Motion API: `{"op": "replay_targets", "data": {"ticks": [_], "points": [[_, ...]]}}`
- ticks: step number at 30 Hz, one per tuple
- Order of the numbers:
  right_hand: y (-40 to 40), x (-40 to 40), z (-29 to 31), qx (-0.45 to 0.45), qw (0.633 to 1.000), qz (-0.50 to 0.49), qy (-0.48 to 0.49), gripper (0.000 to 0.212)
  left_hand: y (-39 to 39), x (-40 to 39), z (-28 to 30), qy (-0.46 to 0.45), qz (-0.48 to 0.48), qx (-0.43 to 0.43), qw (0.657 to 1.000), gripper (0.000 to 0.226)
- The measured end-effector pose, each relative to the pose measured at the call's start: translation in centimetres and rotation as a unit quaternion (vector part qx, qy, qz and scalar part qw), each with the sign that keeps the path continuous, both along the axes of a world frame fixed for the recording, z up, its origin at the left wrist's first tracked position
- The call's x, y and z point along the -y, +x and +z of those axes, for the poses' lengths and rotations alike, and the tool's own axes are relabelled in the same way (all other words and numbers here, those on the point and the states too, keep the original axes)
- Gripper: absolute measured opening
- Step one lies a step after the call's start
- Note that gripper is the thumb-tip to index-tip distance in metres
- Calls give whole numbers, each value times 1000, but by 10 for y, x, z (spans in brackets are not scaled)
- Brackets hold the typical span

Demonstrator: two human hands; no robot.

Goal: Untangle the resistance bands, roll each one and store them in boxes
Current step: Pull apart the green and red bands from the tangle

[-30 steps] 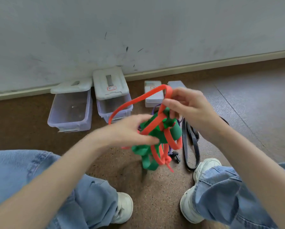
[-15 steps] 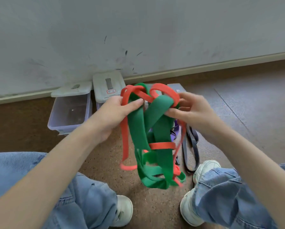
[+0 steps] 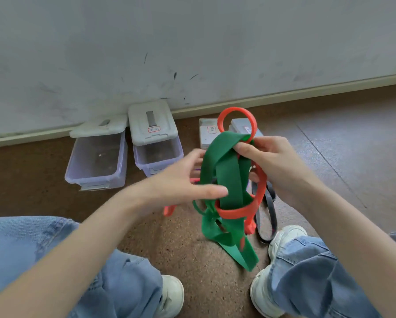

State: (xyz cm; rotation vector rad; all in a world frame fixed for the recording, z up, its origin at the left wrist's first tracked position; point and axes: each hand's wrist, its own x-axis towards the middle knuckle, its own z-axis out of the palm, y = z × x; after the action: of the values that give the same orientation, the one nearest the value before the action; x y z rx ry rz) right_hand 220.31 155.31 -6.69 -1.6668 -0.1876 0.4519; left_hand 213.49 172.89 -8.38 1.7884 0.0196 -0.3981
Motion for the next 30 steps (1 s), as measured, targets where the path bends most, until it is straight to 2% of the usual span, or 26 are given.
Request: {"op": "replay_targets", "data": {"ticks": [4, 6, 8, 10, 11, 13, 16, 18, 20, 21, 23, 25, 27, 28, 30], "points": [[-2, 3, 4, -5, 999, 17, 27, 14, 2, 13, 0, 31, 101, 103, 989, 35], [5, 6, 3, 45, 999, 5, -21, 22, 5, 4, 9, -2, 151, 126, 981, 20], [11, 9, -1, 113, 987, -1, -116, 36, 10, -9, 17, -47, 219, 133, 965, 4], [9, 9, -5, 151, 975, 5, -164, 42, 14, -15, 23, -92, 278, 125, 948, 10], [5, 6, -6, 148, 978, 28, -147, 39, 15, -15, 25, -109, 289, 118, 944, 12], [-8, -3, -10, 139, 975, 125, -121, 36, 11, -10, 29, -137, 280, 92, 946, 13], [-25, -19, -24, 219, 932, 223, -184, 47, 6, 2, 34, -202, 252, 60, 944, 19], [-28, -26, -25, 240, 935, 206, -160, 38, 7, 2, 38, -239, 256, 60, 935, 22], [-29, -28, -21, 219, 953, 180, -105, 29, 9, 0, 41, -251, 264, 69, 929, 18], [-28, -29, -20, 205, 957, 183, -91, 32, 8, 0, 41, -255, 263, 69, 928, 15], [-28, -31, -22, 194, 953, 204, -108, 38, 6, 5, 38, -273, 250, 62, 927, 12], [-33, -35, -26, 205, 951, 183, -143, 30, 6, 9, 34, -284, 233, 63, 928, 11], [-32, -34, -28, 220, 953, 133, -160, 20, 6, 4, 29, -246, 213, 56, 944, 25], [-30, -32, -27, 212, 959, 110, -155, 17, 6, -1, 26, -198, 198, 47, 959, 37], [-19, -23, -22, 149, 983, 58, -87, 13, 4, -7, 17, -38, 142, 10, 989, 54]]}}
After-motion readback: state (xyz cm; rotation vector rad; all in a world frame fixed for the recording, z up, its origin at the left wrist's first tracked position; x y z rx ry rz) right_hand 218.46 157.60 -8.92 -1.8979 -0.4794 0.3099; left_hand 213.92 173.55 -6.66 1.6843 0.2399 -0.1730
